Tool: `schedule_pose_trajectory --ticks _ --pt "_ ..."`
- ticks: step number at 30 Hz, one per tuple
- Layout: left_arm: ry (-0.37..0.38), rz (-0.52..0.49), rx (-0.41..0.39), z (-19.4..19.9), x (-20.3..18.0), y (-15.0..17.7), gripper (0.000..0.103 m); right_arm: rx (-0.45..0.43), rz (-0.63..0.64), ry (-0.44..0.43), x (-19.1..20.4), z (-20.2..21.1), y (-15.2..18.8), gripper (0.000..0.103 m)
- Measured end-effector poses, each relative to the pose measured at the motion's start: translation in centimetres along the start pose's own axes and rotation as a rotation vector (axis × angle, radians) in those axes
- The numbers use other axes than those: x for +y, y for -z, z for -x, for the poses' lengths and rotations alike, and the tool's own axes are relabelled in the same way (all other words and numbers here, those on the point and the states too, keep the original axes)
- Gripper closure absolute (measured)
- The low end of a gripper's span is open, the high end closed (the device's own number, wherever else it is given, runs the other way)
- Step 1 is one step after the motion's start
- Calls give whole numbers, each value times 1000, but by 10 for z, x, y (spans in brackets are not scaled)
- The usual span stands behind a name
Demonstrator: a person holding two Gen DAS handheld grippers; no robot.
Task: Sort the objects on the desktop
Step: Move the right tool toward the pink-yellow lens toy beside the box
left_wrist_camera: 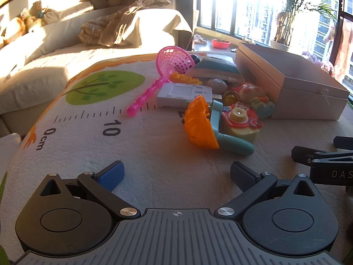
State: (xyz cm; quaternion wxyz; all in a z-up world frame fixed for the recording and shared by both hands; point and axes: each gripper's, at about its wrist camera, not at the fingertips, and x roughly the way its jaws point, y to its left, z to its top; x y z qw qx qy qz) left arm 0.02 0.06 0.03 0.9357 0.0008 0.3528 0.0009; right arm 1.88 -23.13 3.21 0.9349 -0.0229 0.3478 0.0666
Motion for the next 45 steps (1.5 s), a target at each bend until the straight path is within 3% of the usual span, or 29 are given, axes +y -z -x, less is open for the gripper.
schedule_pose_trajectory --ticks 13,23,29,31,35,39,42,45 --pt "-2 -2 5 0 0 0 0 7 3 -6 -2 0 0 0" --pt "46 -54 89 9 6 -1 0 33 -5 10 0 17 12 0" --pt "28 -110 16 22 -2 13 0 52 23 -5 2 28 20 0" --pt "56 -150 -4 29 -6 14 0 64 34 -25 1 30 21 0" --pt "138 -82 -17 35 3 3 0 55 52 -73 -2 37 28 0" --pt "124 -57 -12 34 7 -7 0 31 35 -108 -9 44 31 0" --pt "120 -87 -15 30 2 -12 0 17 2 -99 -17 45 26 0" --pt "114 -109 -19 21 -5 -21 0 -37 -12 -36 -22 46 14 0"
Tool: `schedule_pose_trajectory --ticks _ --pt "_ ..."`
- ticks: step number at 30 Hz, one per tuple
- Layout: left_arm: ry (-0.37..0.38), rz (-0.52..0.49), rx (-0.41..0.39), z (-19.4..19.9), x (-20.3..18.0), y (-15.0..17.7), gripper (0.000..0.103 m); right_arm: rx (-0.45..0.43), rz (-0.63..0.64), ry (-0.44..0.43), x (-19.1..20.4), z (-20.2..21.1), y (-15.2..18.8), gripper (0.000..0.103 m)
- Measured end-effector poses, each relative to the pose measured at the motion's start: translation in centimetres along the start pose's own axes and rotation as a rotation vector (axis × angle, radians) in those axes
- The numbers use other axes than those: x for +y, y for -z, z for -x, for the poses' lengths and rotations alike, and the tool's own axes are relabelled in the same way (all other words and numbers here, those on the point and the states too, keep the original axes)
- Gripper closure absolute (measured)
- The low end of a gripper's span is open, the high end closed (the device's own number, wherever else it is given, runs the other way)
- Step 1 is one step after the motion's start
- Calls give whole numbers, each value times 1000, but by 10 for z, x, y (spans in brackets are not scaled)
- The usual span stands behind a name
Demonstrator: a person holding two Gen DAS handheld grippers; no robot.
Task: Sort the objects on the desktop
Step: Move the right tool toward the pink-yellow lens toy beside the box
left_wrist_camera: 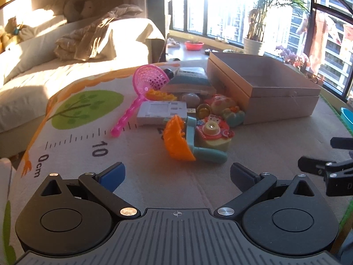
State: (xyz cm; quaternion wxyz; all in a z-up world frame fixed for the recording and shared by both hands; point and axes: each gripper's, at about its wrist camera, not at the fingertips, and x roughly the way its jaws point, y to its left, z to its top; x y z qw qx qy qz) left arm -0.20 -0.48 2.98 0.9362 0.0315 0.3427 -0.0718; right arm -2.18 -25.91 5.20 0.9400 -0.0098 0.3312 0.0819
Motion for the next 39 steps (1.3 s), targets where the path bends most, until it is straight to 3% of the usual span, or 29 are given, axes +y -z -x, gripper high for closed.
schedule_pose_trajectory --ticks 6,9,12,15,21,24,26,28,30,33,36,39 --pt "-73 -6 39 -30 7 -16 0 -105 35 83 -15 0 -28 0" --pt "-71 13 57 -35 18 -18 0 -143 -76 170 -53 -10 -56 0" --pt "-74 24 51 -37 25 -17 0 -91 -212 172 -92 -38 -82 0" --pt "-53 38 48 -38 32 -14 0 -13 -273 124 -107 -76 -98 0" --pt "-86 25 29 -32 50 -10 0 24 -223 96 -81 -112 -106 0" --pt "-124 38 28 -32 60 -11 0 24 -183 -18 -67 -109 -105 0" --pt "-140 55 15 -31 65 -12 0 13 -165 -33 -61 -101 -103 0" --pt "-91 78 -9 -23 68 -14 0 -46 -127 40 -53 -86 -99 0" --pt "16 84 -25 -16 65 -16 0 -103 -100 91 -46 -69 -90 0" --pt "131 36 -44 -14 44 -18 0 -106 -74 77 -37 -52 -71 0" --pt "76 -55 -56 -22 24 -21 0 -31 -66 -7 -30 -47 -56 0" --pt "-5 -51 -40 -33 34 -27 0 17 -67 -43 -23 -46 -43 0"
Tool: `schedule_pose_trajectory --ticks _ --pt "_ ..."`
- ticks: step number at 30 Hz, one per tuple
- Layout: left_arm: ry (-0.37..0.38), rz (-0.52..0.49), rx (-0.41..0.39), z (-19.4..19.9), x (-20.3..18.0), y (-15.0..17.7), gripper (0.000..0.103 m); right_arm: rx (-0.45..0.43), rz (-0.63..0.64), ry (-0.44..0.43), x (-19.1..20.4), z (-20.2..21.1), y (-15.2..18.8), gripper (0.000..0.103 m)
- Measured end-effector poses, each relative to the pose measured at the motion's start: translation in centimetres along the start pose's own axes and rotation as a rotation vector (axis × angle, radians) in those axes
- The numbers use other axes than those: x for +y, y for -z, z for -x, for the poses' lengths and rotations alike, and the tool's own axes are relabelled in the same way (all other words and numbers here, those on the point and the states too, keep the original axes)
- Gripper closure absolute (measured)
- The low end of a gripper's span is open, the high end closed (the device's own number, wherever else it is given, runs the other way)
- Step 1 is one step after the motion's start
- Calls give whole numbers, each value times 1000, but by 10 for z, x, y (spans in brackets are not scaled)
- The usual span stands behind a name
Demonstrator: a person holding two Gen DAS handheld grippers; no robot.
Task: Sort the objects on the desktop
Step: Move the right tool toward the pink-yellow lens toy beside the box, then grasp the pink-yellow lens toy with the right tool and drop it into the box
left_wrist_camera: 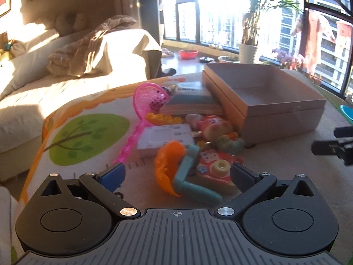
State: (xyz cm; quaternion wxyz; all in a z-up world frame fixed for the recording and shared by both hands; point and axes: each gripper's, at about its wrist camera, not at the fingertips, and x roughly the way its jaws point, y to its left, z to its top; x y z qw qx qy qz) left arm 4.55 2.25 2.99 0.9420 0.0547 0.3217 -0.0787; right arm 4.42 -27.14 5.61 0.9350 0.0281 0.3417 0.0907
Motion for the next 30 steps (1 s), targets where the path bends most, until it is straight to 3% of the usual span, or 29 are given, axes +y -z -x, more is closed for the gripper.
schedule_pose_trajectory --ticks 4,6,9,10,12,14,15,16,20,21,22,23,27,30 --pt "-140 40 6 -4 34 -4 0 97 -38 -55 1 -11 14 0" --pt "-186 57 8 -5 46 -3 0 80 -54 -34 4 -12 17 0" --pt "-239 80 16 -8 59 -2 0 137 9 8 17 -17 12 0" --pt "-237 91 17 -7 62 -1 0 151 38 -38 22 -18 10 0" --pt "-210 110 18 -4 67 0 0 135 69 -150 37 -15 6 0" --pt "-182 127 10 2 71 2 0 85 166 -207 64 -11 3 11" --pt "-171 137 6 5 72 2 0 70 227 -230 78 -11 3 23" --pt "-160 144 1 9 74 3 0 60 276 -244 91 -13 2 29" --pt "-104 168 -32 27 74 5 1 50 378 -258 131 -35 -4 38" --pt "-89 169 -38 31 72 5 5 59 385 -261 134 -40 -4 53" --pt "-71 167 -39 34 70 5 8 79 384 -264 136 -46 -5 57" --pt "-54 163 -35 37 66 5 15 81 362 -269 133 -47 -5 57" --pt "42 104 -3 38 42 11 18 100 312 -289 109 -26 2 58" --pt "89 45 20 27 18 15 23 91 292 -231 82 0 17 58"
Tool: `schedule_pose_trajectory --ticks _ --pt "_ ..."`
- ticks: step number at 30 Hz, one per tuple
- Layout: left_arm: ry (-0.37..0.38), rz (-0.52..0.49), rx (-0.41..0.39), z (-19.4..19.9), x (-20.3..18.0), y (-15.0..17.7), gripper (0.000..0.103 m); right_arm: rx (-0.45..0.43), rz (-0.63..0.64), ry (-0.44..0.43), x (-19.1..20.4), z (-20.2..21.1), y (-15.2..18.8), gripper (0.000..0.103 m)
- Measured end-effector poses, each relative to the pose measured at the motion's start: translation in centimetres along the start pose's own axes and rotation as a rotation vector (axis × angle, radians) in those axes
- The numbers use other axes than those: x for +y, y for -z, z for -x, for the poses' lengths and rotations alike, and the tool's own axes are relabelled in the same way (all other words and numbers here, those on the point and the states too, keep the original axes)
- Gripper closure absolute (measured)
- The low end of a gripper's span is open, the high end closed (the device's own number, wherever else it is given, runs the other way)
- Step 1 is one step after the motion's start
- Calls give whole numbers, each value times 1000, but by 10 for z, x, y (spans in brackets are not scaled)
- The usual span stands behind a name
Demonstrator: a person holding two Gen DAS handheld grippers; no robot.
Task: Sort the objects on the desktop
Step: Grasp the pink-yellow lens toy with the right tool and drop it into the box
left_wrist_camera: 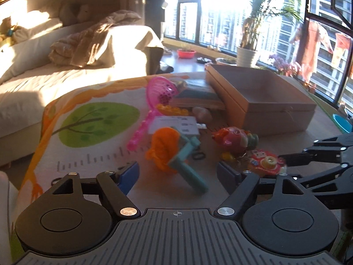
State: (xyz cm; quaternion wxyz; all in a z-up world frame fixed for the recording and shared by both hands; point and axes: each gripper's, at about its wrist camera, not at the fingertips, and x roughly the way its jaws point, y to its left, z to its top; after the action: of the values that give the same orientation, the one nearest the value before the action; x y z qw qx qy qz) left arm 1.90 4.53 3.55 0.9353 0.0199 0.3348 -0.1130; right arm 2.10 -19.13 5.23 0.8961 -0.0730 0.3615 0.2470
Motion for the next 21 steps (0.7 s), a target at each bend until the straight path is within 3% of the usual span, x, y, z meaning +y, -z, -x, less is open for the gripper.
schedule_pose_trajectory --ticks 4,6,7,8,10,11,14,16,17,18,20,21 --pt "-33 -14 25 -23 -13 -4 41 -10 -27 148 -23 34 29 58" --pt "-53 -33 20 -28 -18 -6 66 -19 -54 198 -33 45 39 55" --pt "-56 -41 20 -29 -20 -7 72 -26 -74 211 -39 49 43 47" --pt "-41 -51 18 -28 -23 -6 84 -34 -91 221 -43 51 46 42" --pt "-13 -84 14 -22 -31 -3 89 -59 -129 236 -51 51 50 28" --pt "5 -109 13 -18 -36 0 90 -66 -143 237 -54 50 51 27" --pt "93 -176 32 -9 -50 11 90 -75 -184 236 -61 40 49 24" --pt "110 -183 44 -6 -56 16 84 -81 -185 240 -59 35 49 20" --pt "99 -177 39 -7 -59 16 73 -79 -175 235 -57 34 48 20" --pt "84 -166 27 -8 -60 14 50 -81 -169 228 -56 33 48 19" --pt "51 -145 -14 -12 -61 6 25 -82 -166 227 -54 33 48 19" --pt "45 -144 -29 -16 -63 1 24 -82 -167 230 -54 33 48 19"
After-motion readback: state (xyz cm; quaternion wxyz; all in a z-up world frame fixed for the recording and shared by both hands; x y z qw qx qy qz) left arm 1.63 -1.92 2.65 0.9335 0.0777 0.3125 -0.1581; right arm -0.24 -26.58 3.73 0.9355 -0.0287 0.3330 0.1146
